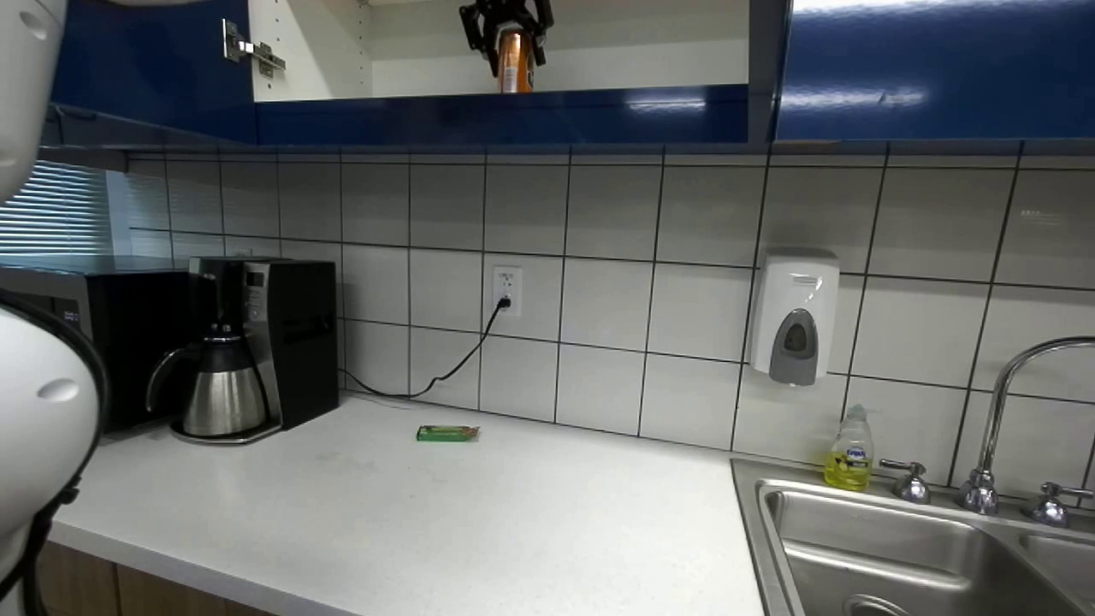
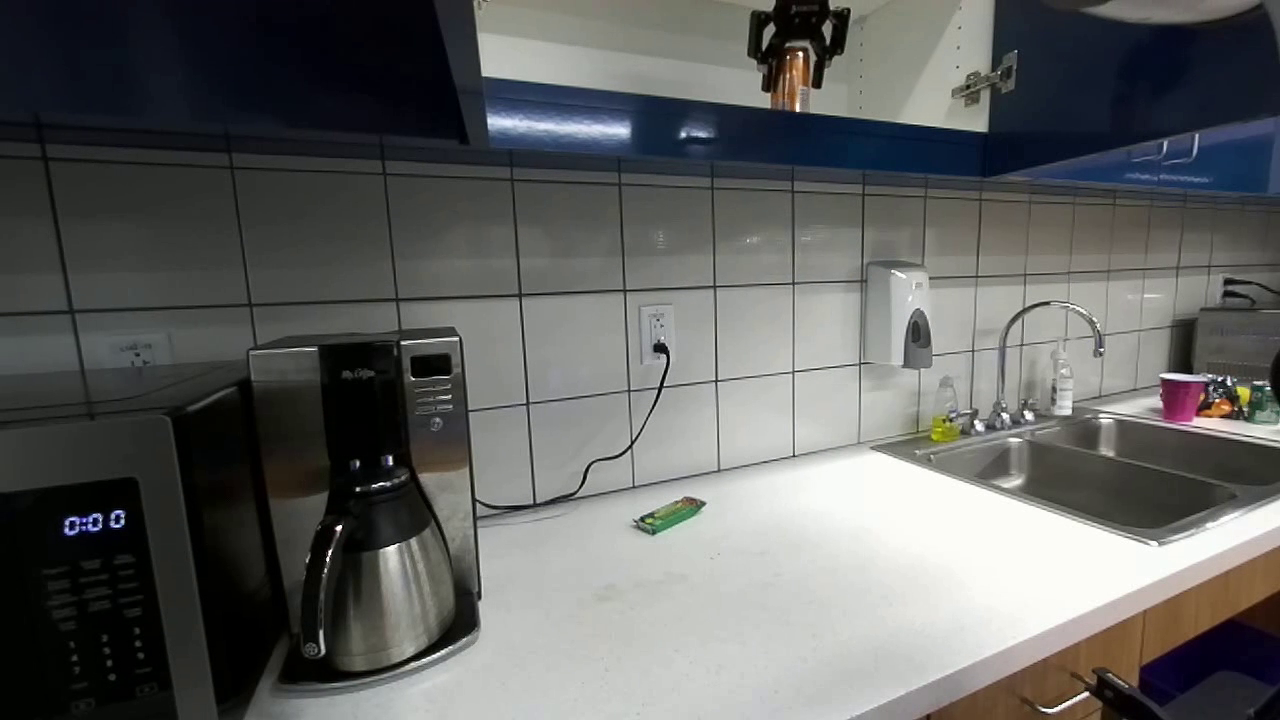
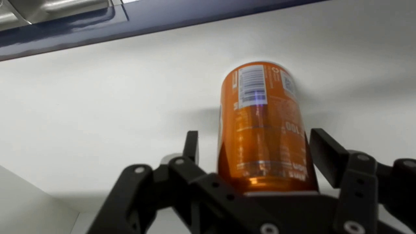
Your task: Pick up the can of fanta and place it on the bottom shelf of the cabinet
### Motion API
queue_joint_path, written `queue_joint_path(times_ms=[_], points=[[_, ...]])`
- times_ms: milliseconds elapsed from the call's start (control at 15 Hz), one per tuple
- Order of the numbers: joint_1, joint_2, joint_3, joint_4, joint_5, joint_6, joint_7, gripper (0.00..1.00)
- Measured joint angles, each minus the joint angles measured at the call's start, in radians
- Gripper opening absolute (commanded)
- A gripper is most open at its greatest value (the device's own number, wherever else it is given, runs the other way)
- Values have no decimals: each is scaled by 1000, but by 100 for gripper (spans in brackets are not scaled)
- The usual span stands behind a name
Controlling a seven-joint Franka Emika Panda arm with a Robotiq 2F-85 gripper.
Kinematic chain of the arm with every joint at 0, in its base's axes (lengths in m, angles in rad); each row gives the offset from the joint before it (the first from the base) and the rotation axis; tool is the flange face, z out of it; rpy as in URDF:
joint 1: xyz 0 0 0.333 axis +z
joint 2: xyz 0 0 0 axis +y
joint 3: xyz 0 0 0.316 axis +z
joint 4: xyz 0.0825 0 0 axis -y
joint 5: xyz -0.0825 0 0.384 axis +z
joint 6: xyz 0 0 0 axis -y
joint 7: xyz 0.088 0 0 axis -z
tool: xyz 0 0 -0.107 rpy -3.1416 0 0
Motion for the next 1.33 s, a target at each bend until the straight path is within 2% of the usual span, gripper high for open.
queue_joint_path(times_ms=[800,1067,1333], points=[[-17,-32,-13,25,38,-53,-10,100],[-19,-86,-13,-23,38,-78,-26,100],[-13,-190,-12,-128,37,-89,-61,100]])
